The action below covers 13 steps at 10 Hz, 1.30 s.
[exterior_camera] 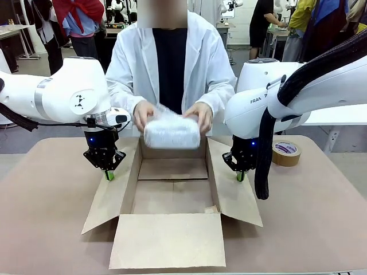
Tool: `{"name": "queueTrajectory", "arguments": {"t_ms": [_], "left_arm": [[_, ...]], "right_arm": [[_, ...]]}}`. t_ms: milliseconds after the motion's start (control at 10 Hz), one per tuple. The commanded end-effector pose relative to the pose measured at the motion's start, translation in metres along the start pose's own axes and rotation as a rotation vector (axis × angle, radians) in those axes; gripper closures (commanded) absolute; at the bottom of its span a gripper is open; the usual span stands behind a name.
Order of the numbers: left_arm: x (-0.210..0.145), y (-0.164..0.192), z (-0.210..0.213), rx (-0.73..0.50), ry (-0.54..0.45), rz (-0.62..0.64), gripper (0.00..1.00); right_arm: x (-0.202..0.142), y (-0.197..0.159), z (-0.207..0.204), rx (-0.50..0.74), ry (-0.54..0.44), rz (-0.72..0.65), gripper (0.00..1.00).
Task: Wrap the clocks to prevent damage.
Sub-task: Once the human has placed the objects inside and stepped back, release both hands from the side flaps of the Package Box.
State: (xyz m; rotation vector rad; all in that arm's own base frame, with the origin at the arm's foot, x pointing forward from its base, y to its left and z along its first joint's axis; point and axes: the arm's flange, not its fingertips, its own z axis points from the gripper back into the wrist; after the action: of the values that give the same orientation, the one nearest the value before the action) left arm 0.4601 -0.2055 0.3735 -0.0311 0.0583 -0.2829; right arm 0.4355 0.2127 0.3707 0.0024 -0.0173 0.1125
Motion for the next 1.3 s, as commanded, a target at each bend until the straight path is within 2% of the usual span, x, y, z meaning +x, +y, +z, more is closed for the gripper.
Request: {"name": "queueTrajectory", "arguments": {"t_ms": [0,1200], "left_arm": [[-0.0011,0.0001,-0.0006,0.003,0.008,-0.009,1.00],[-0.0011,0.0001,-0.0006,0.003,0.008,-0.009,1.00]], "right_arm": [[-0.0007,0.0006,-0.0004,-0.008,0.001,0.006,0.99],[-0.0007,0.0006,-0.0004,-0.008,0.001,0.006,0.99]]}}
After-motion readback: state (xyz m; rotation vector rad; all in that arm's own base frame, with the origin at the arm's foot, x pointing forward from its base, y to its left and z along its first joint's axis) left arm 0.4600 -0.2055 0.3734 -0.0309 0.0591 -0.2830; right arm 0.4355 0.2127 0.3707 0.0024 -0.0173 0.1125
